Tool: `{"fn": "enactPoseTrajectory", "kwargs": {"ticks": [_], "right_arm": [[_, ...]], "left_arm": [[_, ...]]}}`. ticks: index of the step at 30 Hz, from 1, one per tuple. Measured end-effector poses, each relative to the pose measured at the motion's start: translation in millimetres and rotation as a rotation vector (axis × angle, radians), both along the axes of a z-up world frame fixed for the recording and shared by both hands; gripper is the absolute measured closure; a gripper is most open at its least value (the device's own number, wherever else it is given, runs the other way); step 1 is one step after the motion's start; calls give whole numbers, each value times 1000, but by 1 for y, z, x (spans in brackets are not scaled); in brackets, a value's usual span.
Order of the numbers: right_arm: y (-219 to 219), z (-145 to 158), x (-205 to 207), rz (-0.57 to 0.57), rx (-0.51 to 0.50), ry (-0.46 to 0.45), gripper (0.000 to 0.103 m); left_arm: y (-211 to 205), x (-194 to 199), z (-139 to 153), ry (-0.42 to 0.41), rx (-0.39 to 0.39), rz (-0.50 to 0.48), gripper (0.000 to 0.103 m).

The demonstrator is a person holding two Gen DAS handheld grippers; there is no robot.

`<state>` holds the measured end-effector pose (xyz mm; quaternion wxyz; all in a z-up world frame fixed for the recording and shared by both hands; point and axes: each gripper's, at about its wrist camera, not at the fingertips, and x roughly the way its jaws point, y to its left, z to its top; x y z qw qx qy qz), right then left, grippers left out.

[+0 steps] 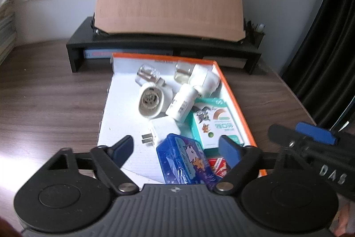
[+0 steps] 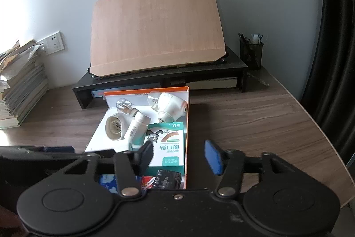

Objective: Organize rigid objects
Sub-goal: 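Release the toothpick box and charger into the white box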

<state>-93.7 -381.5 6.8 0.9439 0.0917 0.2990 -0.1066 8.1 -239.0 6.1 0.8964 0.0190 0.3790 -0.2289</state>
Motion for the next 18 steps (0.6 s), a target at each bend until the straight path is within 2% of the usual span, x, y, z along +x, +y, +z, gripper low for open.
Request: {"fn": "enactPoseTrajectory", "kwargs": {"ticks": [4,7,10,14,18], "right_arm": [[5,7,-14,0,-18,-11,25],[9,9,-25,-7,-16,0,21],[14,6,-36,6,-12,29,20],[25,-6,-47,34,-6,78,18],[33,-14,-47,56,6,120,18]], "left_arm": [[11,-13,13,-14,2,34,7],[21,-27,20,-14,-6,43,0],[33,-42,22,-13,29,73,0],[43,-50,14,22,32,101,0],[44,-50,6,45,87,129,0]]}}
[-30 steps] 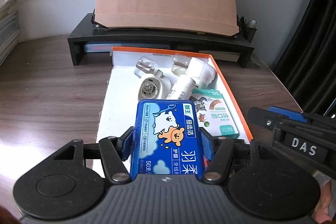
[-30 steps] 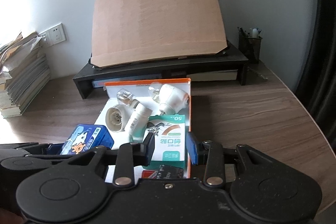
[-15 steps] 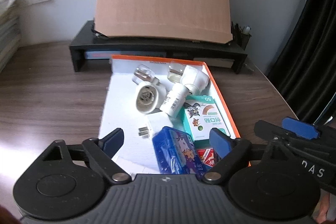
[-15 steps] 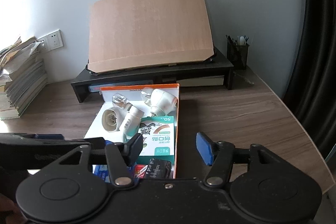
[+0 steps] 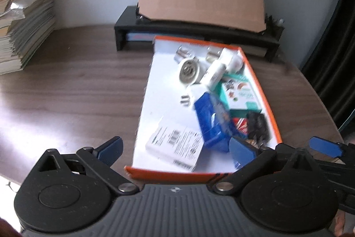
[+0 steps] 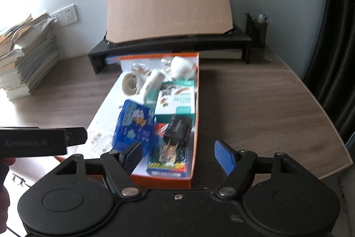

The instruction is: Organize rigid objects

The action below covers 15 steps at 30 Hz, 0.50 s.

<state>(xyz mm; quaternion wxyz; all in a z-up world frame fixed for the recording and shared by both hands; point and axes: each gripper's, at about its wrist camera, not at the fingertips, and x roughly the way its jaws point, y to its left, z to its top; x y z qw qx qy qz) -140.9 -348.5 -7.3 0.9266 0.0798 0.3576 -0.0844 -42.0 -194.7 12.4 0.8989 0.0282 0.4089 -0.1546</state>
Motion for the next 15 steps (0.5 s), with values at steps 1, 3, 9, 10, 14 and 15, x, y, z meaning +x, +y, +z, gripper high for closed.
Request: {"fn": "enactPoseTrajectory", "kwargs": {"ticks": [1,3,9,10,14,15], "right_arm": [[2,0,0,4,-1,1,17],[5,-1,-1,9,-4,3,16],[8,-4,-1,14,-2,18,16],[7,-4,-1,15,-4,17,16],[6,-4,-2,10,-7,17,16],[5,-4,-2,8,-6,17,16]], "left_arm": [[1,0,-1,3,5,10,0],[3,-1,-3,4,13,23,0],[6,-6,-6,18,37,35,0],[6,-7,-7,19,42,34,0],[3,-8,-7,16,59,26,0],[2,-8,-8,16,60,24,0]]}}
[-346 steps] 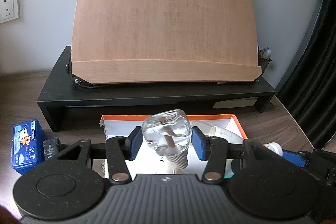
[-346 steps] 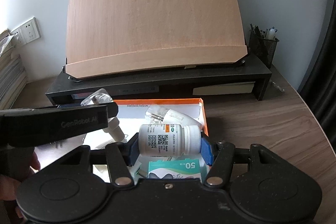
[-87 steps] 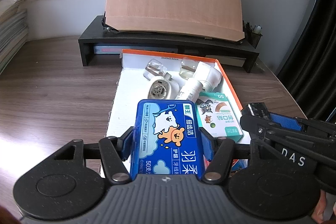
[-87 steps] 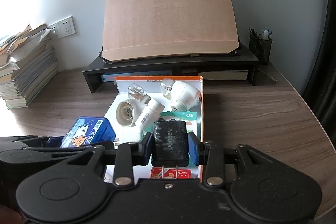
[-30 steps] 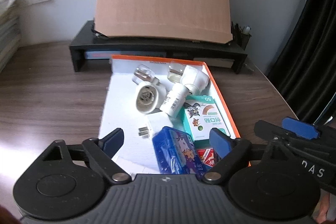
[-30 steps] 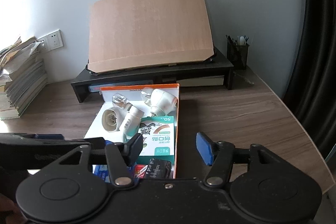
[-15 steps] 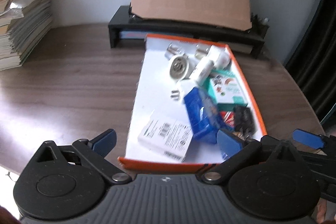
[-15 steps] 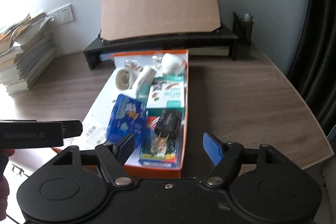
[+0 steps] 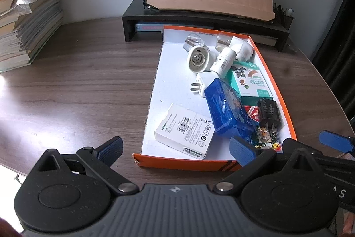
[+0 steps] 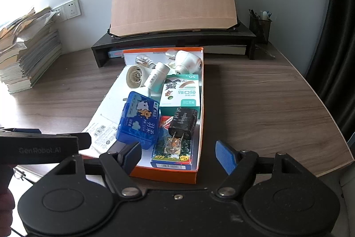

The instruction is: Organize rigid objects

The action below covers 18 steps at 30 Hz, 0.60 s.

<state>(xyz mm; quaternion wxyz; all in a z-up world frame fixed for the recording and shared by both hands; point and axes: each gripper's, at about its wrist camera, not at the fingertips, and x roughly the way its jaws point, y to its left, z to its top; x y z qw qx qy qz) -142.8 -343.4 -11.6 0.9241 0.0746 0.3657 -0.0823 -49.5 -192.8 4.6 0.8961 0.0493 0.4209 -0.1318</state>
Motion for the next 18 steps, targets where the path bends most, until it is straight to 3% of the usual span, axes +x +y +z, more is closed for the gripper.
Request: {"fn": "enactPoseTrajectory", "kwargs": {"ticks": [18], "right_arm": [[-10,-3,-3,-19,1,9,16]], "left_arm": [[-15,2,-5,14,16,-25,0]]}}
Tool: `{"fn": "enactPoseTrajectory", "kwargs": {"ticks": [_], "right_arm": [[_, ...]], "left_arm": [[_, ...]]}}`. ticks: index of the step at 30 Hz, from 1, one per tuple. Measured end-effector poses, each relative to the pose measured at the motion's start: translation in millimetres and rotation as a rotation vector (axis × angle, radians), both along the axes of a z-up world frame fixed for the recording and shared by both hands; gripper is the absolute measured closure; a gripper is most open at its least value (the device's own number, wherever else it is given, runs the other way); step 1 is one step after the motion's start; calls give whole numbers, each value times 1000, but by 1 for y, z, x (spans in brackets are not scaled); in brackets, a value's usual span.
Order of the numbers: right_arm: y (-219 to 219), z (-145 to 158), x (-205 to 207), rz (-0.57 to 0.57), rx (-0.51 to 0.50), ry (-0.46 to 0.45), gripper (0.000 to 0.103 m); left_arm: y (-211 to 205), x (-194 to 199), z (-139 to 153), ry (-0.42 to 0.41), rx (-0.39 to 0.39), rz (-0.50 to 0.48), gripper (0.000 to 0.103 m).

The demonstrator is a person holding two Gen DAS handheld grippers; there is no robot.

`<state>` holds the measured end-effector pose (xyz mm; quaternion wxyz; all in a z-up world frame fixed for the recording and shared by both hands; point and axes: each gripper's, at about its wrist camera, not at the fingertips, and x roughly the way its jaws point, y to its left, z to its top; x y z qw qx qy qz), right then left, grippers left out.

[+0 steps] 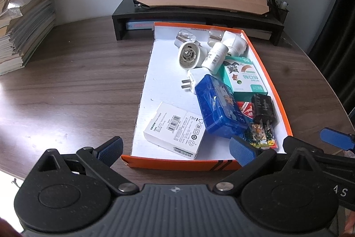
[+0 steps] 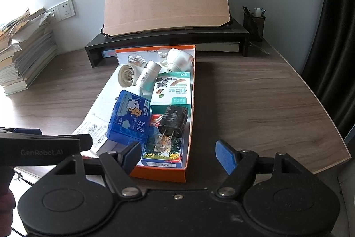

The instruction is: Organize rigid objects

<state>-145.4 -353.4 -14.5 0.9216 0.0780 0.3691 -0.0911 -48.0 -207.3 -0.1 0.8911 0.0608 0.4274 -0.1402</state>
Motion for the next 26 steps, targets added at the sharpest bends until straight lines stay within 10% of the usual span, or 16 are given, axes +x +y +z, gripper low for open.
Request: {"fn": "enactPoseTrajectory", "kwargs": {"ticks": [26], "right_arm": [[-2,1,-2,22,-1,-6,16]], "left_arm": [[0,-1,-1,11,-2,21,0]]}}
